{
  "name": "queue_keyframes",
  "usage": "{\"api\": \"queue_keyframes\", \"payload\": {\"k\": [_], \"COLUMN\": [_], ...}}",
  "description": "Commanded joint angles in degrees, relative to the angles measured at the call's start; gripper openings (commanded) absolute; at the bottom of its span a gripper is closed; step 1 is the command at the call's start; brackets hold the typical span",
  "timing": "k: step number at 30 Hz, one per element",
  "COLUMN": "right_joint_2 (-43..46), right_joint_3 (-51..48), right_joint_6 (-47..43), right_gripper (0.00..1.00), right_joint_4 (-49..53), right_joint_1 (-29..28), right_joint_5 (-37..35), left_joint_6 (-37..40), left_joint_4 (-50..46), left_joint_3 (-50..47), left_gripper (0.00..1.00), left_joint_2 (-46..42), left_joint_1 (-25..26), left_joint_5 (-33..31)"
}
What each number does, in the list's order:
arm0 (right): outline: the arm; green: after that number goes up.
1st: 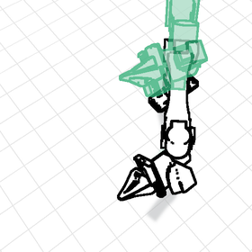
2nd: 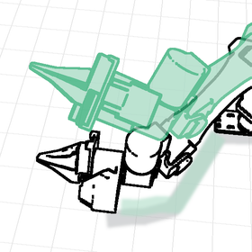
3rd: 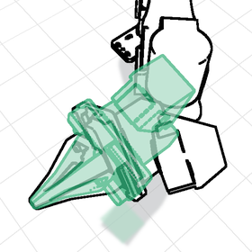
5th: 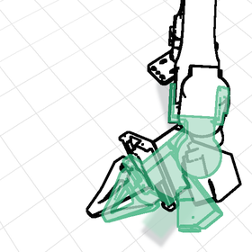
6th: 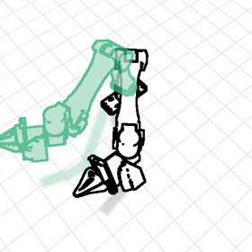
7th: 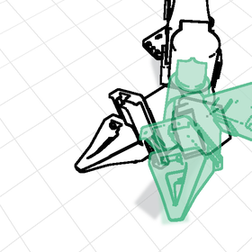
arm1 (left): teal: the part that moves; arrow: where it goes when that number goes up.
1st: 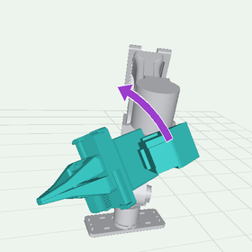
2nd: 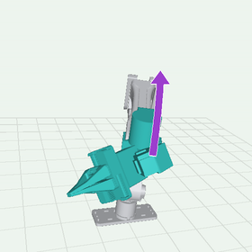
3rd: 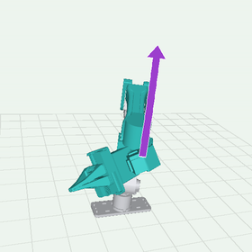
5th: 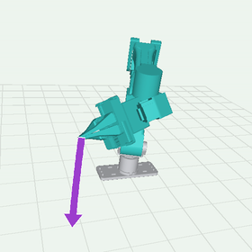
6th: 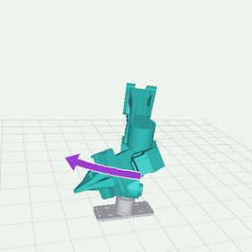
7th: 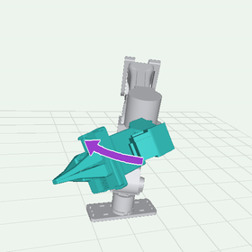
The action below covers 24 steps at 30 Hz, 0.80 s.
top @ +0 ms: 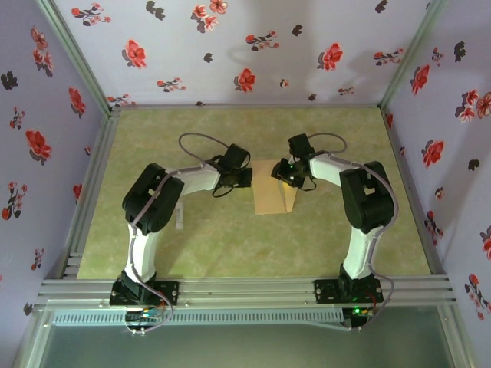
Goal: Place the letter into the envelope and seal it
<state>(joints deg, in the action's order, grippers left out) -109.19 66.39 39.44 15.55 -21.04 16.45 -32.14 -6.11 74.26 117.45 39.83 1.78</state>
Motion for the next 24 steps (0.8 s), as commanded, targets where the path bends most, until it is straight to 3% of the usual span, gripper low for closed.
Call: {"api": "queue_keyframes", "payload": {"k": [1,24], "right_joint_2": [-1.03,-1.79], "right_joint_3": [0.79,-0.67], "right_joint_6": [-0.51,6.02], "right_gripper": [0.41,0.41], "right_joint_4": [1.99,-4.68], "right_joint_1": [-0.93,-2.86], "right_joint_5": [-1.58,3.04], "left_joint_6": [0.45,-3.09], "left_joint_4": [0.13,3.36], "left_joint_3": [1.49,3.35], "left_gripper": [0.0,0.0], "left_joint_2": [2.91,7.73], "left_joint_1": [-0.17,0.49], "left_joint_5": [1.13,5.69]}}
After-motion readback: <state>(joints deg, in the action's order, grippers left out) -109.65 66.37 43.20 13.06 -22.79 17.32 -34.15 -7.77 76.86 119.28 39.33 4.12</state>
